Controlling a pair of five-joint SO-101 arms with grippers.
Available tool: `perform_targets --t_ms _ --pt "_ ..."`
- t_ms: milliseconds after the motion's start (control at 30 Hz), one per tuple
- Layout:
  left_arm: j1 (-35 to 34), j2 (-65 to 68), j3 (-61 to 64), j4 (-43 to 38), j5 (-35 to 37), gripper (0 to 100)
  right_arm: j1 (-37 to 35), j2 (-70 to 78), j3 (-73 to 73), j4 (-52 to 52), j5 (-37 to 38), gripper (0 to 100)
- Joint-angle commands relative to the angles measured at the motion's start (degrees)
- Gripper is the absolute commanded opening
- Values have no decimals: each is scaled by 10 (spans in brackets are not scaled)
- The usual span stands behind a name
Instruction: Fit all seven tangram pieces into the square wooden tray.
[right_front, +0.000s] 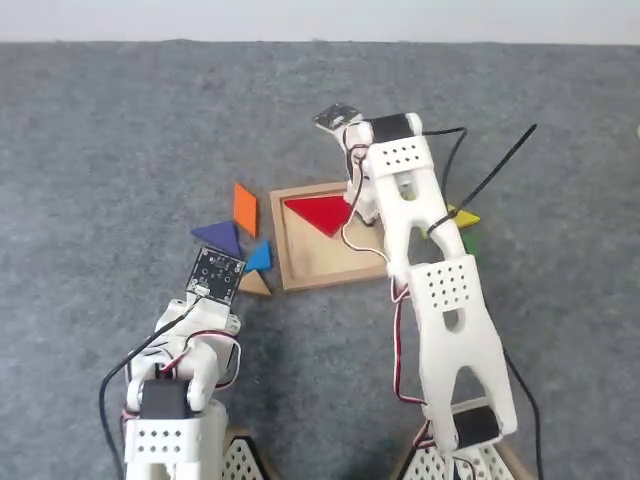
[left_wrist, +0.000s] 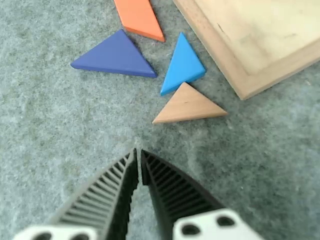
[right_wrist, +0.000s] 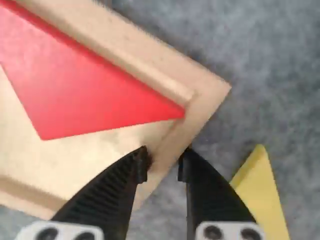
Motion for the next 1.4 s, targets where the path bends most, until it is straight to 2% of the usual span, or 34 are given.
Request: perform_targets --t_ms 0,433,667,800,967,1200,1367 --pt "-2 -10 -4 3 1 13 14 -17 55 26 -13 86" --pt "-2 -10 -4 3 1 13 6 -190 248 -7 -75 86" --pt "-2 -10 -4 3 1 13 -2 -324 503 -147 -75 87" --pt "-2 -10 -4 3 1 13 27 -400 601 -217 -76 91" --pt "-2 -10 -4 3 1 13 36 -454 612 -218 -78 91" --pt "-2 -10 -4 3 1 13 -44 -488 612 -182 -77 91" --pt "-2 -10 -4 3 1 13 -72 -458 612 -190 -78 91"
